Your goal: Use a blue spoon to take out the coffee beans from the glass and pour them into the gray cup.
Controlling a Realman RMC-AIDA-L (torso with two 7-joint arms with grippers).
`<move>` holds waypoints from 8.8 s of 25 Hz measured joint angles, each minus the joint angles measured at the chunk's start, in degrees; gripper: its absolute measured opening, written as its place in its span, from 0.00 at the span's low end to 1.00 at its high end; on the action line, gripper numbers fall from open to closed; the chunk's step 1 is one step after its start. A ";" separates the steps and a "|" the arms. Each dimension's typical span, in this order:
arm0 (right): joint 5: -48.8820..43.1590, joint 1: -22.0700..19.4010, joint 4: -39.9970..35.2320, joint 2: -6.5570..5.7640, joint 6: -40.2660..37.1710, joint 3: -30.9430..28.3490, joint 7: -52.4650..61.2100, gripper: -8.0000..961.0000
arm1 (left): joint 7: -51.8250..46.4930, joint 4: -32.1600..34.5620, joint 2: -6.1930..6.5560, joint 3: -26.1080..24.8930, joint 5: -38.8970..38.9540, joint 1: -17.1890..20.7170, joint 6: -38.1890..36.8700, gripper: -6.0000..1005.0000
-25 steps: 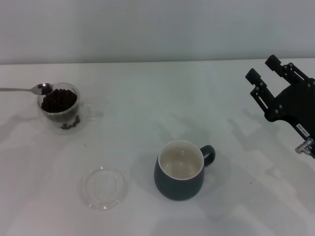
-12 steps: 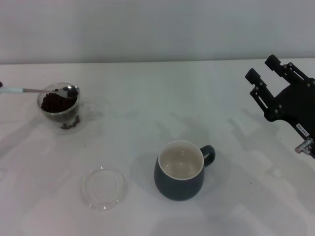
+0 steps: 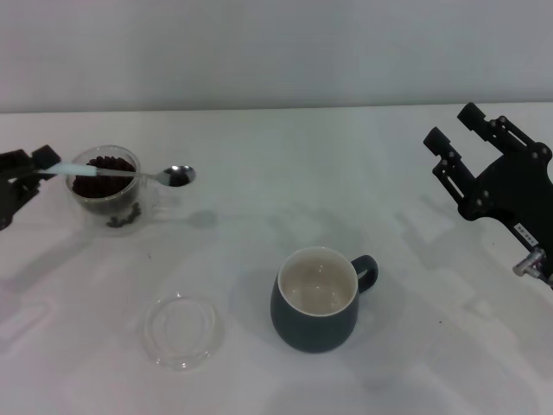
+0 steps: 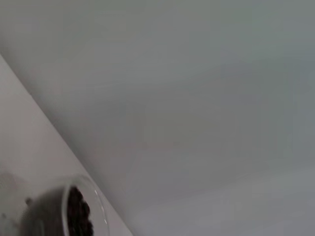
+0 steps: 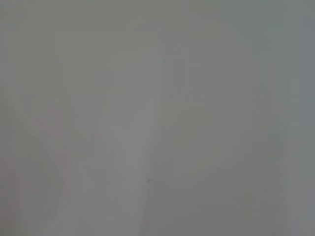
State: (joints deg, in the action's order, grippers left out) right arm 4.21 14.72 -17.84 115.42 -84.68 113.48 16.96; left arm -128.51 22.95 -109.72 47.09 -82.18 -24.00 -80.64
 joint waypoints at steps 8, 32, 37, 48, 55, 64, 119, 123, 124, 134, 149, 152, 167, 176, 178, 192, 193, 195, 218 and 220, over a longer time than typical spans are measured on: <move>0.11 0.14 -0.16 0.07 0.03 0.73 0.00 0.53 | -0.52 -2.81 -0.61 2.65 -0.30 -2.21 -0.52 0.13; 0.66 0.02 -0.59 0.06 -0.63 1.23 0.44 0.53 | -2.34 -3.24 -3.06 3.49 -10.09 -11.88 0.02 0.13; 0.72 0.04 -0.52 0.07 -0.67 1.14 0.43 0.53 | -2.15 -3.27 -3.87 3.87 -11.75 -13.60 0.09 0.13; 0.72 -0.01 -0.31 0.07 -0.75 1.14 0.44 0.53 | 0.98 -2.46 -4.52 4.69 -14.81 -15.11 1.69 0.13; 0.71 -0.04 -0.09 0.07 -0.72 1.13 0.45 0.53 | 5.48 -2.49 -4.63 4.75 -17.80 -18.05 2.82 0.13; 1.51 0.09 -0.09 0.06 -0.16 1.02 0.45 0.53 | 8.26 -1.12 -5.34 5.94 -20.06 -19.70 2.99 0.13; 4.94 1.63 -0.16 0.06 2.46 0.42 0.45 0.53 | 10.85 19.86 -1.80 4.11 -18.57 -0.71 -5.01 0.13; 5.62 1.52 -0.11 0.07 2.69 0.48 0.45 0.53 | 11.02 18.89 -1.74 4.02 -18.57 1.65 -5.78 0.13; 5.80 1.49 -0.10 0.07 2.82 0.56 0.45 0.53 | 11.20 18.51 -1.70 4.00 -18.59 2.26 -5.84 0.13; 6.14 1.10 -0.12 0.06 3.21 0.91 1.06 0.53 | 14.67 12.05 -0.82 2.75 -19.14 3.87 -5.67 0.13; 6.16 1.49 -0.36 0.07 4.95 0.91 1.85 0.53 | 14.89 11.41 -0.27 1.12 -19.37 2.75 -3.60 0.13; 6.16 1.59 -0.53 0.09 5.25 0.94 1.85 0.53 | 14.84 10.07 -0.24 1.12 -20.59 1.46 -2.79 0.13; 6.48 1.71 -0.65 0.15 6.27 0.42 1.85 0.53 | 14.86 6.36 -0.76 1.61 -23.67 -1.87 0.08 0.13; 6.60 2.22 -0.71 0.17 6.81 0.45 1.83 0.53 | 14.84 5.80 -0.96 1.61 -25.47 -2.09 1.02 0.18; 6.60 2.34 -0.71 0.21 7.03 0.49 1.83 0.53 | 14.84 5.78 -1.08 1.61 -26.08 -2.15 1.33 0.20; 6.60 2.39 -0.85 0.24 7.44 0.73 1.95 0.53 | 15.32 5.69 -1.65 1.67 -28.15 -2.25 4.36 0.51; 6.60 2.39 -0.98 0.24 7.52 0.80 1.95 0.53 | 15.28 5.69 -1.70 1.68 -28.94 -2.30 4.99 0.57; 6.60 2.41 -1.28 0.24 7.73 0.87 1.94 0.53 | 15.28 5.69 -1.72 1.69 -29.13 -2.31 5.19 0.64; 6.60 2.42 -1.78 0.24 8.32 1.00 1.90 0.53 | 25.47 14.03 -1.54 -2.02 -19.87 4.93 1.95 0.65; 6.60 2.42 -1.86 0.24 8.32 1.31 1.90 0.53 | 28.52 14.98 -2.05 -4.06 -17.93 6.21 0.09 0.65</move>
State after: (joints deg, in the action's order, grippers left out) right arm 10.81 17.14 -19.70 115.66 -76.36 114.79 18.86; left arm -99.99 37.94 -111.77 43.02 -100.11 -17.79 -80.55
